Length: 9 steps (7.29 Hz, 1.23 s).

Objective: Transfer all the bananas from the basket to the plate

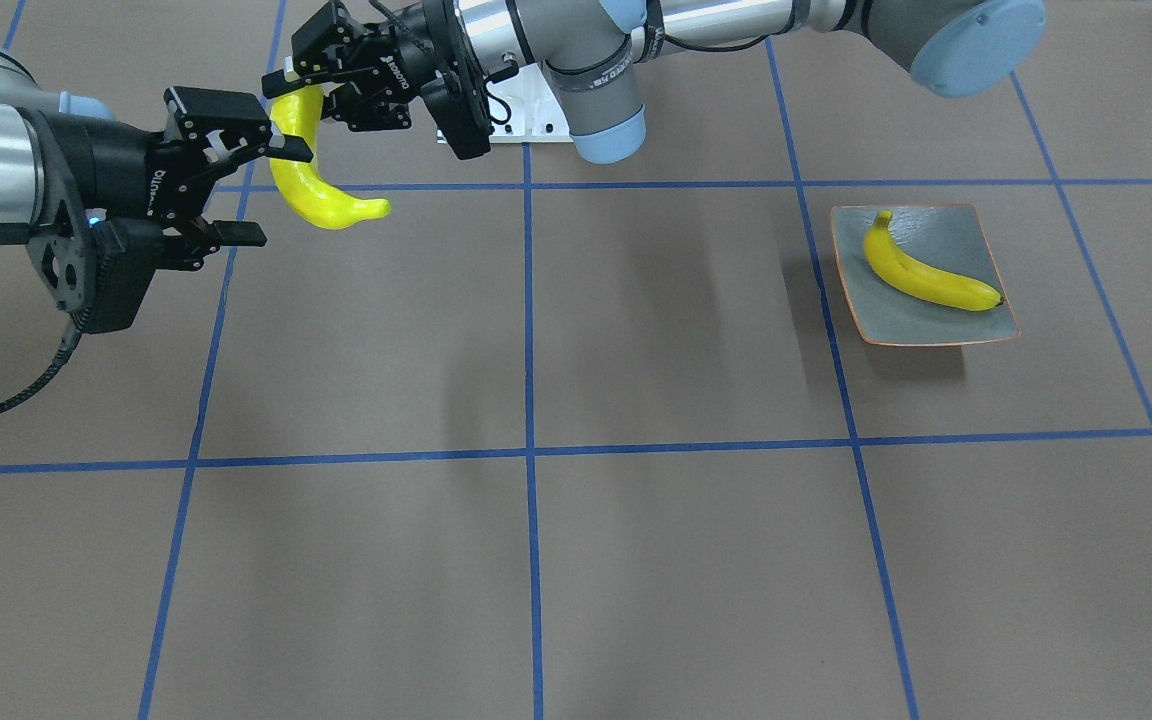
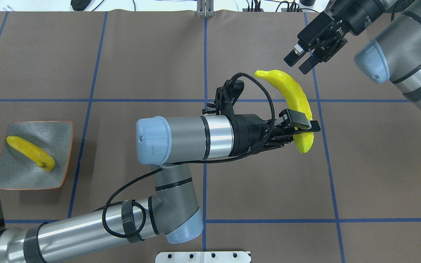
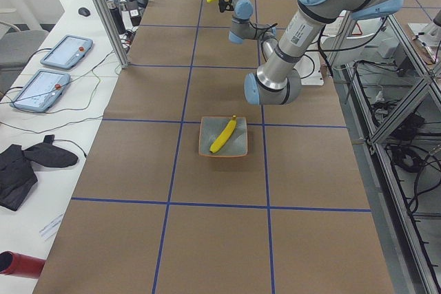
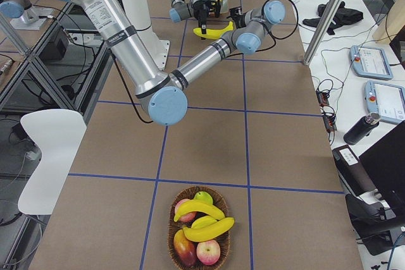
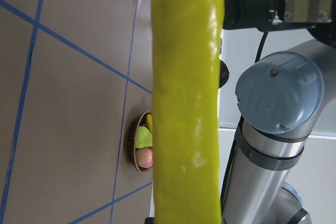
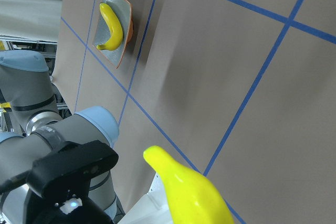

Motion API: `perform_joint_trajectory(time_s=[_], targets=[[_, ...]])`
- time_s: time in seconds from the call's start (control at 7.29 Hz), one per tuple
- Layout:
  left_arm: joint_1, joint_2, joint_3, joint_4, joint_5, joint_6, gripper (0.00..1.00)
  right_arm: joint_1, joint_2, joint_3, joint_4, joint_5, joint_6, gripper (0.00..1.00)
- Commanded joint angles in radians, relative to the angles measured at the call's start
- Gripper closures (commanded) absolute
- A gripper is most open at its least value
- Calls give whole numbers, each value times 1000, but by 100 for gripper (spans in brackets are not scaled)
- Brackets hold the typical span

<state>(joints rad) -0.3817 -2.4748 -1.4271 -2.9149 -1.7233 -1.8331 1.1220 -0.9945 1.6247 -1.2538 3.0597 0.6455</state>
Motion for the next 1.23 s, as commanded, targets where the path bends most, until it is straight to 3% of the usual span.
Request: perform_joint_trajectory(time_s=[0.0, 0.41, 0.55, 0.69, 0.82, 1.1], targets=[[-29, 38, 2, 8, 8, 2, 100, 74, -6, 3, 2, -103, 96, 0], [-146, 149, -2, 75, 11, 15, 100, 125, -7, 26, 7, -503, 247, 1], [-213, 154, -15, 192, 13, 17, 100, 125, -42, 50, 1, -698, 246, 1], [-256, 186, -114, 402, 11, 102, 100, 113, -111, 50, -4, -785, 220, 1], [-267, 233, -190, 507, 13, 230, 100, 123, -149, 32, -22, -809, 125, 1], [-376, 369, -249, 635, -48, 332, 100, 137, -159, 38, -267, -915, -201, 1]])
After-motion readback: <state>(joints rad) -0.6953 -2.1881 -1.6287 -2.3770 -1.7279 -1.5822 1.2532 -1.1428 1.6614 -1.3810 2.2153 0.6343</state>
